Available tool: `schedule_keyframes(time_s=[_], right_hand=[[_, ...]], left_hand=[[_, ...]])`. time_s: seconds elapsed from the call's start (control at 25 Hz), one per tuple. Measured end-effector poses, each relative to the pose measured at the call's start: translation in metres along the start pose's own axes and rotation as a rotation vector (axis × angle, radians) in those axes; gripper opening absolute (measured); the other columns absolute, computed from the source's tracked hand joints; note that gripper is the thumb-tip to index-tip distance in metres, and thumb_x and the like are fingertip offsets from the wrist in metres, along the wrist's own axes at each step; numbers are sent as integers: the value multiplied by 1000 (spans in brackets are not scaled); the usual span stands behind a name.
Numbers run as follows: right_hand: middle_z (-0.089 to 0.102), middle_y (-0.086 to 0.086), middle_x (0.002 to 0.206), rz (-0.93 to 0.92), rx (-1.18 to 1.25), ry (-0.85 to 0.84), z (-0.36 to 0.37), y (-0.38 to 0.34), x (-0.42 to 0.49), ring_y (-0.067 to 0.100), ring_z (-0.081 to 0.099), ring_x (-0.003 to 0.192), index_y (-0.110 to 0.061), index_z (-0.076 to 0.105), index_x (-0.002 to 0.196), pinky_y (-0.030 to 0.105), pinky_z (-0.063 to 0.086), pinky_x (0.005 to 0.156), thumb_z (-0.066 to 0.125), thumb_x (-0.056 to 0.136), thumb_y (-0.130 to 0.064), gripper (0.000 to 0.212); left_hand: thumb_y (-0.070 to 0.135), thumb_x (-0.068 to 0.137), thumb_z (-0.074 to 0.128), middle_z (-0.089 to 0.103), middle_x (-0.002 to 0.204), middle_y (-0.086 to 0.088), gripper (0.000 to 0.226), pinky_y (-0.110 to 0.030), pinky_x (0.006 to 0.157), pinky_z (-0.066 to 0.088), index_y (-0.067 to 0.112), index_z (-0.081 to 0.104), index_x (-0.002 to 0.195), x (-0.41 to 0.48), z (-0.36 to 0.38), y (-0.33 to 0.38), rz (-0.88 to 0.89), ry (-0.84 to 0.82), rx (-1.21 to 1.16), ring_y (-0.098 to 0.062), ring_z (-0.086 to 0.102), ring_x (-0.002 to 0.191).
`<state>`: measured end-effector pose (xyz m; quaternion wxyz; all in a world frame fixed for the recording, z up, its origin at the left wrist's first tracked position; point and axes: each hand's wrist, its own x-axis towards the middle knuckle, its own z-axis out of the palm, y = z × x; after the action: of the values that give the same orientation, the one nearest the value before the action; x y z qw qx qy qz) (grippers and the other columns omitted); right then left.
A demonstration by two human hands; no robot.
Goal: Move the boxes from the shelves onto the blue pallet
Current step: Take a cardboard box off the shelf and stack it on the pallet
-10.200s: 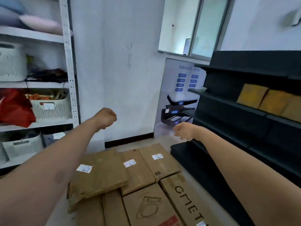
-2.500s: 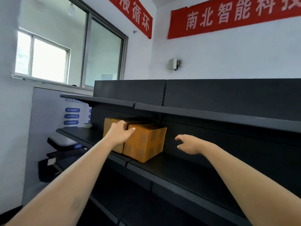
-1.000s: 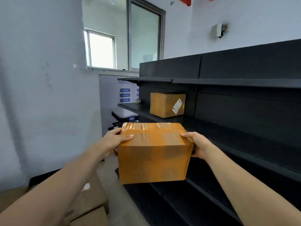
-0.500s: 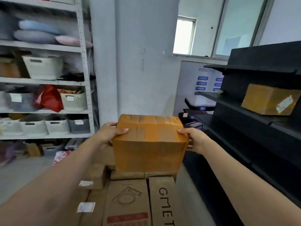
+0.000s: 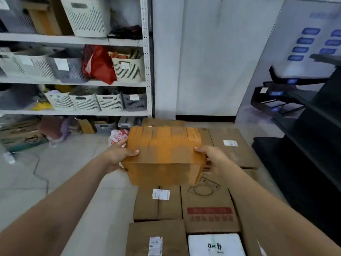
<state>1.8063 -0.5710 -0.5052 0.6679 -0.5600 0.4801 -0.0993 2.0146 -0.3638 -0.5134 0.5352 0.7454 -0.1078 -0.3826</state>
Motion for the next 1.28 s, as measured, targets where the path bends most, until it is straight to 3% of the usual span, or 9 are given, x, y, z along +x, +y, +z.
schedule_keyframes(time_s=[0.16,0.36,0.6,0.8,0.96,1.04,1.08,1.2,1.28], right_hand=[[58,9,117,190,14,-3,45,85,79,32,54,109,-18,52,127,52,46,95,61,91,-20,38],[57,-2,93,281,71,33,84,201,206,26,52,100,-15,46,138,46,45,88,57,93,-12,46],[54,8,134,290,80,60,114,288,356,29,53,110,-16,40,143,44,47,83,56,93,-11,52],[51,10,139,296,117,54,122,323,438,33,49,124,-14,39,143,51,42,100,56,94,-10,52],[57,8,130,244,184,63,124,320,467,25,56,100,-14,43,140,44,49,80,56,94,-12,47],[55,7,133,244,120,65,123,317,476,22,56,91,-16,41,141,42,47,80,56,95,-16,49],[53,6,135,257,75,55,122,314,477,22,56,93,-17,39,143,42,46,84,56,95,-20,51],[44,7,145,275,-102,45,116,301,475,30,48,126,-21,29,148,50,39,105,59,93,-30,63],[42,9,147,200,-196,78,110,278,471,31,43,133,-17,32,147,46,38,108,58,93,-22,60]], left_hand=[[11,81,72,47,138,-7,77,-60,95,43,23,32,146,80,-6,-97,-129,36,-25,-37,47,122],[7,83,69,53,131,-7,69,-48,89,48,18,37,144,189,10,-238,-214,88,-117,-30,52,111],[1,84,66,50,138,-8,73,-47,93,45,18,34,147,328,34,-343,-225,142,-183,-31,51,116],[5,86,64,45,144,-6,70,-53,102,41,18,32,147,409,48,-375,-212,131,-151,-35,45,128],[9,87,63,44,146,-6,69,-58,102,41,21,32,147,450,51,-367,-160,139,-148,-37,45,129],[16,88,63,41,148,-6,69,-59,103,39,21,31,148,459,52,-366,-167,177,-92,-38,42,131],[21,87,64,39,150,-7,70,-60,104,38,21,29,148,459,54,-366,-183,203,-47,-39,40,132],[39,89,59,28,155,-10,75,-58,106,35,19,22,150,448,59,-359,-232,289,114,-39,33,137],[43,93,49,28,154,-14,67,-53,107,34,14,24,149,442,59,-337,-186,366,237,-39,32,138]])
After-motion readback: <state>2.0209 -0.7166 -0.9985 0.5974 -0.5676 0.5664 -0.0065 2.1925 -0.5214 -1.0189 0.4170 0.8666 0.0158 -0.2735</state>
